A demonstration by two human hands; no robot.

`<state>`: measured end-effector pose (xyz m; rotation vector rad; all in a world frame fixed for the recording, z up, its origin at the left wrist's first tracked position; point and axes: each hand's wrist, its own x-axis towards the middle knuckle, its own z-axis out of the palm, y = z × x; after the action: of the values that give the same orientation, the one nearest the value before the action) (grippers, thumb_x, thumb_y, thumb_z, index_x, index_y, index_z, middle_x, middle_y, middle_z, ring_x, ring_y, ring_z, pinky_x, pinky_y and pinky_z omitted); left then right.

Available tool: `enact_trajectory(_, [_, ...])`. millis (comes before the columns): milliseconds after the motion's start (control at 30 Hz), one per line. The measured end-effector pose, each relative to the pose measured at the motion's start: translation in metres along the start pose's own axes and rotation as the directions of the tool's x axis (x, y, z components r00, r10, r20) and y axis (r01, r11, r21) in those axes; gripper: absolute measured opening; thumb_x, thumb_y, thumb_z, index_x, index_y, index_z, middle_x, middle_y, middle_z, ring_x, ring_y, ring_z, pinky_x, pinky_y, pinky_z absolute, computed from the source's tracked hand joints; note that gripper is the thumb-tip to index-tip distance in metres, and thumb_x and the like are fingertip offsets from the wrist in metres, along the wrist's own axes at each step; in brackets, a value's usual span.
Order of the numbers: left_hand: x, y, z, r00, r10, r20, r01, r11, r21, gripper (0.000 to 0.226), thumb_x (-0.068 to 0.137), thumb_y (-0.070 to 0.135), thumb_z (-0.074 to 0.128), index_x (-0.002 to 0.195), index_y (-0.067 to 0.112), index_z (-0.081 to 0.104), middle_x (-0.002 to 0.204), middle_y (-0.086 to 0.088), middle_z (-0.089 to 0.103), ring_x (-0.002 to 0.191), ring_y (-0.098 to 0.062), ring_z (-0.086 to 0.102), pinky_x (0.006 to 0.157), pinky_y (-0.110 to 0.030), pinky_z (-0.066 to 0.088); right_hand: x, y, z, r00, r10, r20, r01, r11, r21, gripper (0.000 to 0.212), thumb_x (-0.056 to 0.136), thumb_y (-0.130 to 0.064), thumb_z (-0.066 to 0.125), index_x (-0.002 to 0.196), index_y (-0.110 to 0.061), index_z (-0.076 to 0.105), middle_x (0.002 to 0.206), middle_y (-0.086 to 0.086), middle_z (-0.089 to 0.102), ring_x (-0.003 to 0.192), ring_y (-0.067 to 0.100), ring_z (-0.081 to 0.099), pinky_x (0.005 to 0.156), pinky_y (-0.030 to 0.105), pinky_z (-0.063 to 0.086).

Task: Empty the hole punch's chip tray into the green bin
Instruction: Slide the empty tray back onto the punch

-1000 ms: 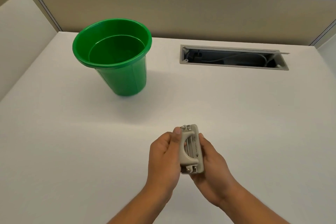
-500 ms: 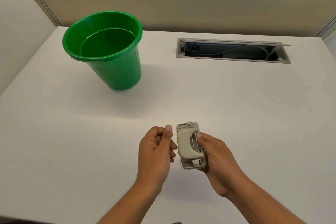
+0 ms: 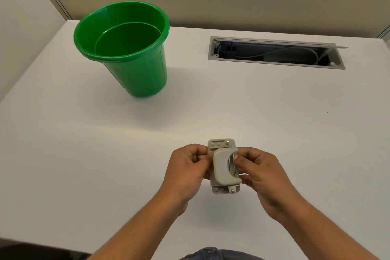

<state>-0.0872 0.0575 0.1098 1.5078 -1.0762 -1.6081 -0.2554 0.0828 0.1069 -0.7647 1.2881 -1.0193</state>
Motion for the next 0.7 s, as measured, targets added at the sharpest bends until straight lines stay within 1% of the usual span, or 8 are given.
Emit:
enact_trajectory(100, [0.0, -0.001, 0.0, 0.999, 0.005, 0.041, -0.005, 1.0, -0.02, 0.015, 0.091, 0.012, 0.067, 0.086, 0.019, 0.079, 0.081, -0.007, 0.08, 0.068, -0.018, 0.073, 0.061, -0.027, 0.057, 0.0, 0.0, -0.001, 1.0, 0.008, 0.023, -0.009, 0.999, 0.052, 0.015, 0.075, -0.025, 0.071, 0.079, -0.013, 0.079, 0.077, 0.002, 0.078, 0.065, 0.012, 0.071, 0.055, 0.02, 0.054])
enact_trajectory(167, [0.0, -0.001, -0.001, 0.997, 0.018, 0.073, -0.017, 1.0, -0.016, 0.018, 0.091, 0.013, 0.065, 0.091, 0.023, 0.08, 0.085, -0.003, 0.081, 0.072, -0.018, 0.074, 0.063, -0.027, 0.057, -0.001, 0.0, 0.0, 1.0, 0.016, 0.017, -0.017, 0.999, 0.045, 0.01, 0.084, -0.013, 0.069, 0.077, -0.011, 0.075, 0.072, 0.002, 0.076, 0.062, 0.012, 0.069, 0.053, 0.02, 0.053])
enact_trajectory(233, [0.0, -0.001, -0.001, 0.996, 0.025, 0.088, -0.023, 0.999, -0.022, 0.019, 0.091, 0.013, 0.065, 0.092, 0.023, 0.08, 0.085, -0.002, 0.081, 0.071, -0.017, 0.073, 0.063, -0.026, 0.056, -0.001, 0.0, 0.001, 1.0, 0.03, -0.003, -0.03, 0.999, 0.016, 0.018, 0.091, -0.003, 0.062, 0.076, -0.009, 0.07, 0.069, 0.002, 0.073, 0.06, 0.013, 0.067, 0.053, 0.022, 0.053])
enact_trajectory(333, [0.001, -0.003, -0.001, 0.996, 0.035, 0.076, -0.032, 0.999, -0.029, 0.018, 0.089, 0.011, 0.067, 0.086, 0.021, 0.081, 0.079, -0.005, 0.08, 0.065, -0.015, 0.07, 0.058, -0.024, 0.055, -0.002, -0.001, 0.004, 0.999, 0.035, -0.024, -0.035, 0.999, 0.0, 0.021, 0.092, 0.003, 0.057, 0.075, -0.008, 0.064, 0.065, 0.001, 0.068, 0.057, 0.012, 0.061, 0.051, 0.022, 0.051])
enact_trajectory(433, [0.002, -0.004, -0.002, 0.996, 0.043, 0.074, -0.041, 0.999, -0.035, 0.013, 0.089, 0.011, 0.069, 0.084, 0.017, 0.08, 0.081, -0.016, 0.077, 0.062, -0.015, 0.067, 0.056, -0.023, 0.054, -0.003, 0.0, 0.004, 0.999, 0.026, -0.025, -0.026, 1.0, 0.008, 0.023, 0.092, 0.005, 0.056, 0.074, -0.007, 0.064, 0.064, 0.0, 0.068, 0.056, 0.012, 0.062, 0.049, 0.022, 0.051])
enact_trajectory(533, [0.005, 0.0, -0.007, 0.993, 0.077, 0.093, -0.074, 0.997, -0.036, 0.007, 0.085, 0.016, 0.074, 0.084, 0.01, 0.077, 0.077, -0.026, 0.07, 0.064, -0.019, 0.062, 0.056, -0.023, 0.052, -0.004, -0.002, 0.003, 0.999, 0.027, 0.028, -0.027, 1.0, -0.003, 0.023, 0.092, 0.0, 0.059, 0.078, -0.012, 0.073, 0.073, 0.002, 0.073, 0.062, 0.015, 0.066, 0.055, 0.024, 0.054])
enact_trajectory(600, [0.006, 0.003, -0.011, 0.988, 0.095, 0.12, -0.092, 0.995, -0.025, 0.011, 0.083, 0.018, 0.076, 0.08, 0.007, 0.074, 0.07, -0.019, 0.064, 0.062, -0.02, 0.058, 0.055, -0.023, 0.051, -0.002, -0.006, 0.0, 0.995, 0.048, 0.084, -0.05, 0.999, 0.019, 0.023, 0.09, 0.0, 0.058, 0.088, -0.013, 0.077, 0.086, 0.004, 0.076, 0.073, 0.016, 0.069, 0.061, 0.025, 0.056])
enact_trajectory(700, [0.005, 0.008, -0.015, 0.981, 0.077, 0.179, -0.074, 0.997, -0.021, 0.013, 0.083, 0.017, 0.075, 0.071, 0.012, 0.072, 0.065, -0.009, 0.064, 0.055, -0.013, 0.057, 0.052, -0.019, 0.05, 0.003, -0.01, -0.004, 0.987, 0.08, 0.142, -0.099, 0.986, 0.131, 0.026, 0.087, -0.002, 0.055, 0.104, -0.004, 0.074, 0.099, 0.009, 0.077, 0.079, 0.017, 0.07, 0.064, 0.027, 0.057])
